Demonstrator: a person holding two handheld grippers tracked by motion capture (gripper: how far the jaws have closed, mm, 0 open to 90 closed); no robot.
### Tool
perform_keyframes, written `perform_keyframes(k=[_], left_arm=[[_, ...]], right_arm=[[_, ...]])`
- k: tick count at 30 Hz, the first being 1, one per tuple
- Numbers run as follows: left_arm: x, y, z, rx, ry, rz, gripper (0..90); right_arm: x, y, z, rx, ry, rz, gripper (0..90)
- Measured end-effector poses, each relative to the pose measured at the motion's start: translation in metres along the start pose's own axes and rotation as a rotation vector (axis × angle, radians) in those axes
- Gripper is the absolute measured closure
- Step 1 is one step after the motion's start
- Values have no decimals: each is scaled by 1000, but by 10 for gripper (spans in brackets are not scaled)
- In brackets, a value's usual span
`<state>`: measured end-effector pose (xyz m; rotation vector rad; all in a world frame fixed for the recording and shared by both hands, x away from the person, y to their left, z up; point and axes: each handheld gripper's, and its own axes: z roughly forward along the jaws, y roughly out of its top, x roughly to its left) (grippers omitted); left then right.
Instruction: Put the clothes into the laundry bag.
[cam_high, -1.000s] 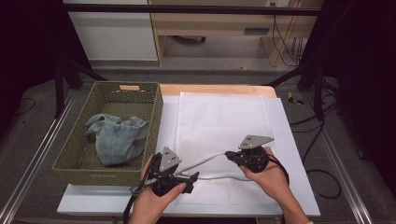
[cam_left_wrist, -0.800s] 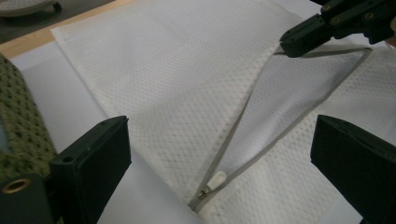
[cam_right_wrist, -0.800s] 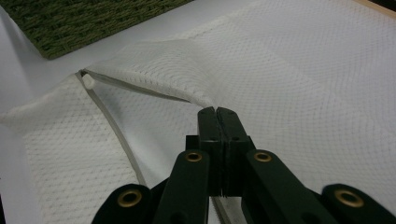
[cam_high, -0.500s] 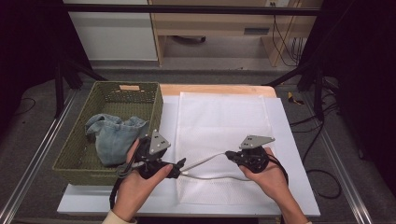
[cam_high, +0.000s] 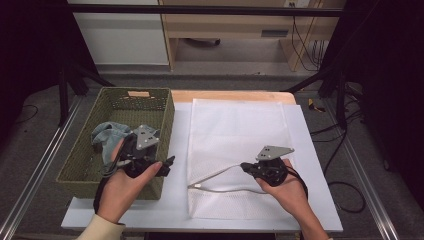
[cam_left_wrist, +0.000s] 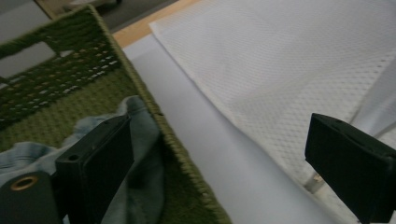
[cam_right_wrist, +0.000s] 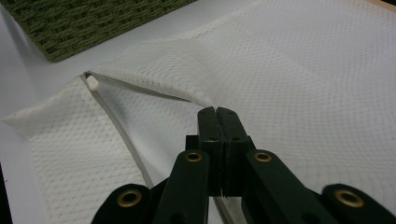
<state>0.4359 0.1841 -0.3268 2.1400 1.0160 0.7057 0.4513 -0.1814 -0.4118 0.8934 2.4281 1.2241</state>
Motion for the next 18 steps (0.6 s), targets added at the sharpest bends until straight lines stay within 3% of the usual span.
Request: perform_keyframes(k=[5,11,18], left_arm=[[19,-2,-7,1,8,-60,77],[45,-5,-17,43,27,-92,79],[64,-7,-26,64,54,-111,78]], right_arm=[[1,1,-1,-21,-2,1,898],[1,0,-2,-23,10,-1,896],[1,-1,-3,-18,13,0,896]])
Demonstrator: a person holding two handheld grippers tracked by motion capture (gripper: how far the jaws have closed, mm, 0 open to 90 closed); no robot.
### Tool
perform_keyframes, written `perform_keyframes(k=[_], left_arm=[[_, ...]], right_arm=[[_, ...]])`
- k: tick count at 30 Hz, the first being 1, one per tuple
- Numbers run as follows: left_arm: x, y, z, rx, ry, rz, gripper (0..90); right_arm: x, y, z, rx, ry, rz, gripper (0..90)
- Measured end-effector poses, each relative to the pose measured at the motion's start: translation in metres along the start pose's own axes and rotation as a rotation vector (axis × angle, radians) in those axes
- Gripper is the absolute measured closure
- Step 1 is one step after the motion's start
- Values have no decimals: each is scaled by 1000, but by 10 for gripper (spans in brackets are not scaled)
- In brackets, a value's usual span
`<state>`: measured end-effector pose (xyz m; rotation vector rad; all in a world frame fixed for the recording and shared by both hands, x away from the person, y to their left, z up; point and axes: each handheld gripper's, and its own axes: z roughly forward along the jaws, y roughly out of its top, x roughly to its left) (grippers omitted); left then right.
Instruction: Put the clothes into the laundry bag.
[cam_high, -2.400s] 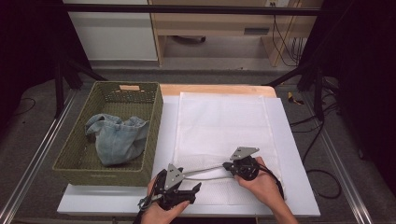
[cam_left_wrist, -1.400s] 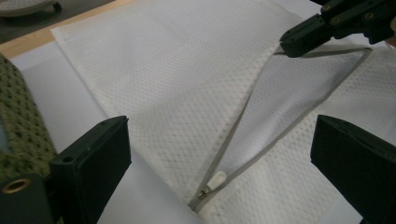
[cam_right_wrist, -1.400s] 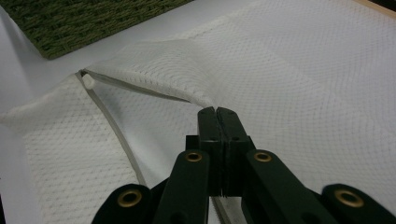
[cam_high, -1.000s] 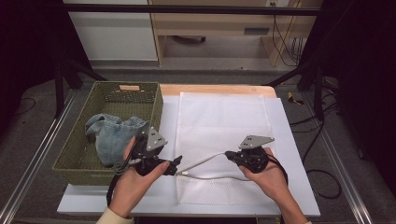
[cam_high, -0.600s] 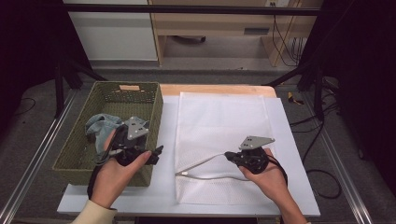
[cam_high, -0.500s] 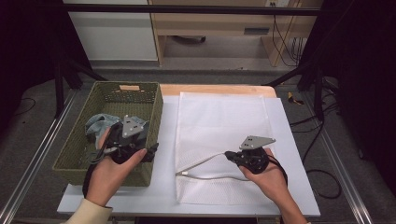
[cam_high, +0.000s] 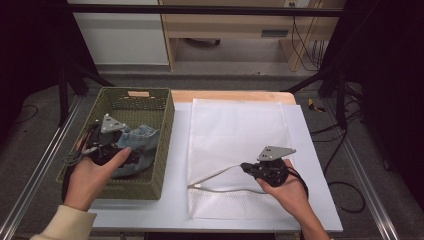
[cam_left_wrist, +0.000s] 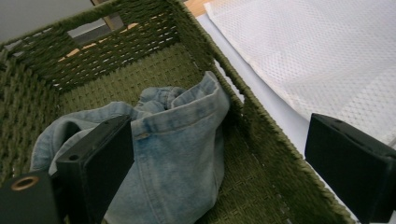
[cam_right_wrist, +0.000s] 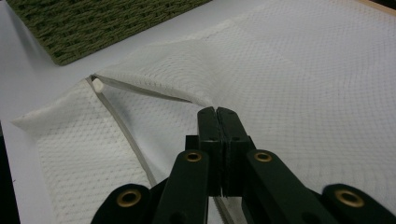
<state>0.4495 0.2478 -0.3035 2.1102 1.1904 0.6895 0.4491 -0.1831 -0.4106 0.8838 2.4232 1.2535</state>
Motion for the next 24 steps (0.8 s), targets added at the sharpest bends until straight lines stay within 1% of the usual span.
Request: perform_keyframes(k=[3,6,9,14,17,20,21,22,23,24], left_arm=[[8,-1,-2,6,11,-9,76],[15,-3,0,18,-2,-34,66],[20,-4,8,53,9,-40,66],[28,-5,27,103,9,-63,60],[34,-7,39,130,12,-97,47],[43,-10,49,133,35,-139,50],[45,-12,53,145,42,-146,49],[48,-14,58,166,44,-154,50],[50,-15,60,175,38,-164,51],[53,-18,64,185,14,-198,52]], right_arm=[[-1,0,-1,0,0,4,896],[-2,-1,-1,1,-2,6,896],[-2,-1,-1,4,0,4,896],[-2,-1,0,8,2,6,896],[-3,-1,1,9,2,6,895],[-4,-2,1,11,5,10,895],[-4,-2,1,12,6,9,895],[-4,-2,1,12,6,9,894],[-4,-2,1,13,7,9,895],[-4,-2,1,14,7,10,895]])
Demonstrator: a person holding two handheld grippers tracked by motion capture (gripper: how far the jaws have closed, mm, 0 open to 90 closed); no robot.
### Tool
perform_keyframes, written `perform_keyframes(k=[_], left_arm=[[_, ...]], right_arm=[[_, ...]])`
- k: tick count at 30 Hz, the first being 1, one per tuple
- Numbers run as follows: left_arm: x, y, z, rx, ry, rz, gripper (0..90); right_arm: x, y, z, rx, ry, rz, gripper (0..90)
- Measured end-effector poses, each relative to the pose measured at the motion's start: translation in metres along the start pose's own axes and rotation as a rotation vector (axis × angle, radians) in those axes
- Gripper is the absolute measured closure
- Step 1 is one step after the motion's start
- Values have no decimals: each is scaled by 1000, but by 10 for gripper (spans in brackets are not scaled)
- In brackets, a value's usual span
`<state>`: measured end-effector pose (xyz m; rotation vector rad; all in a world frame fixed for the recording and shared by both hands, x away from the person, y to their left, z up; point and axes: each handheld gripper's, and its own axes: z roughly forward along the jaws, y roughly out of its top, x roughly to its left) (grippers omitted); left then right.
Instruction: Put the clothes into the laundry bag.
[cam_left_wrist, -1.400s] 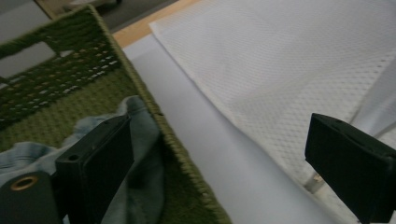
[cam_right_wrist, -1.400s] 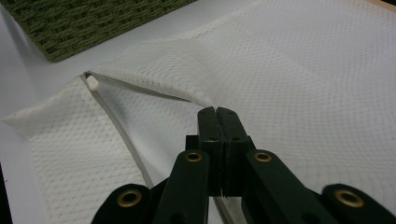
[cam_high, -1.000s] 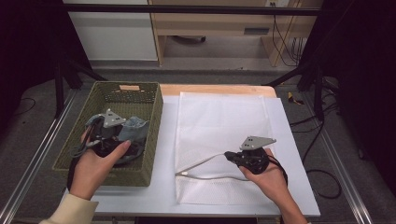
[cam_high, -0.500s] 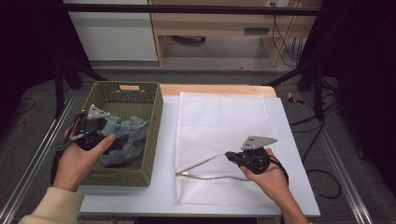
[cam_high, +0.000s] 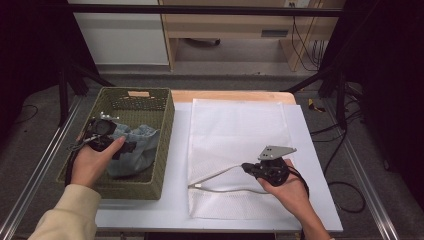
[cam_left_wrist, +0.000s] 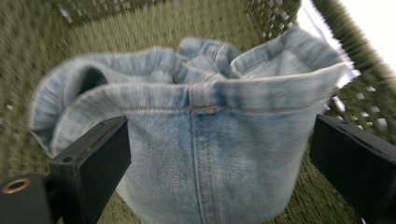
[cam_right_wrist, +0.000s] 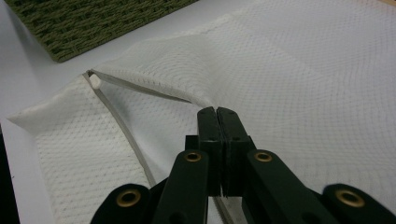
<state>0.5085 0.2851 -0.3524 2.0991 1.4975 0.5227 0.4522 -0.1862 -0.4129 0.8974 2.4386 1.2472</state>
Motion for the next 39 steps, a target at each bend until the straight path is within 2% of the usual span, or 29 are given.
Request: perform_keyframes(k=[2,6,9,15,18,20,23,25,26,29,31,33,39], left_arm=[[4,-1,6,13,-26,-24,51],[10,-4,20,35,-11,-61,49],[13,-5,29,49,-17,-67,36],[18,-2,44,69,-8,-42,0],[25,-1,52,61,-4,-75,0],[29,-1,58,80,-23,-99,0],[31,-2,65,100,-62,-111,0],[29,-3,69,112,-91,-93,0],[27,-3,68,112,-90,-78,0],[24,-3,67,100,-95,-76,0],[19,-4,66,85,-132,-56,0],[16,-5,68,94,-156,-39,0],[10,-4,75,117,-109,15,0]], right_arm=[[0,0,0,3,0,-3,894],[-1,-1,-1,4,-1,-4,894],[-2,-1,-1,3,2,-2,894],[-1,-1,-1,5,7,-8,895],[-2,-2,0,8,6,-4,894],[-2,-2,1,12,7,-3,894],[-2,-4,3,21,9,-3,894],[-2,-4,4,22,13,-6,894],[-1,-4,4,16,19,-9,894],[-1,-4,3,1,17,-13,894],[0,-3,3,4,18,-15,895],[1,-3,3,7,18,-18,895],[3,-2,4,16,16,-24,895]])
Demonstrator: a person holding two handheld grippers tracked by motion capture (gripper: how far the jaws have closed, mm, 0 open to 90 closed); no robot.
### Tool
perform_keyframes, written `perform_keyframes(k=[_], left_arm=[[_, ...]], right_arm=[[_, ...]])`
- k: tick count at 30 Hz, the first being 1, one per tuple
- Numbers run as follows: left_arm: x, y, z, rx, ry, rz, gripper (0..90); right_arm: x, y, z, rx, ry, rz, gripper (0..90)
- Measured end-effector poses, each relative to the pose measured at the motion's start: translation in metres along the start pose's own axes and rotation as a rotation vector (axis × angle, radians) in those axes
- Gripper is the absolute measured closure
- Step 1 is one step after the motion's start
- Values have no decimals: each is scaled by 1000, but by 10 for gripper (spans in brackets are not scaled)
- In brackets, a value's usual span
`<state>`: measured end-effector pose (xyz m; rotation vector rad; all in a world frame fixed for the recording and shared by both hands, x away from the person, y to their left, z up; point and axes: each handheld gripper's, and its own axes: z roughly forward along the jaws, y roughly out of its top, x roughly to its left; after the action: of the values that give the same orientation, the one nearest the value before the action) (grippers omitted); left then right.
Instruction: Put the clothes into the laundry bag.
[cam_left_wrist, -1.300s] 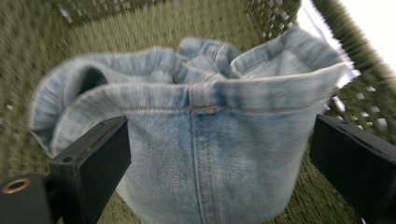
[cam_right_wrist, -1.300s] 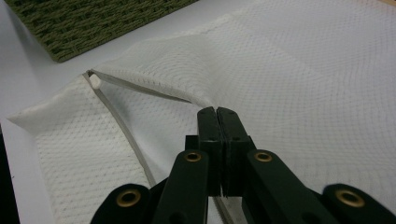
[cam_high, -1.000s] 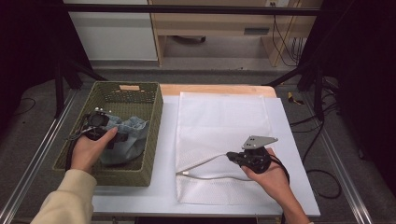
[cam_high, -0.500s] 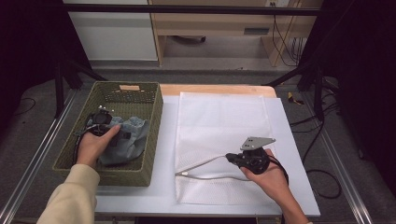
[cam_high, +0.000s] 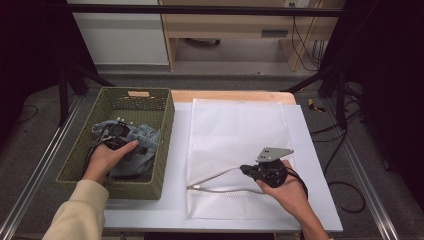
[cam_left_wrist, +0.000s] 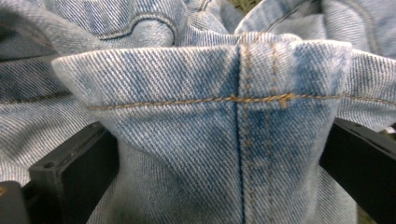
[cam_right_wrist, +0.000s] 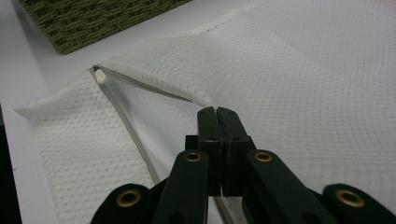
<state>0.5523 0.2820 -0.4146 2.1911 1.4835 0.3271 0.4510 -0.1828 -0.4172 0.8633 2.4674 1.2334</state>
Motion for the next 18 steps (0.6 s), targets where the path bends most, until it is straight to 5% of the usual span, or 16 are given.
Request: perform_keyframes(k=[9,12,14,18], left_arm=[[-2,2,2,6,53,12,0],[-1,3,-1,-28,79,-1,0],[2,2,-1,-42,76,-25,0],[1,2,4,-12,63,4,0]], right_arm=[[0,-1,0,-8,7,9,894],[0,-1,0,-6,8,4,895],[0,0,1,-2,8,5,894],[0,-1,1,1,12,1,894]])
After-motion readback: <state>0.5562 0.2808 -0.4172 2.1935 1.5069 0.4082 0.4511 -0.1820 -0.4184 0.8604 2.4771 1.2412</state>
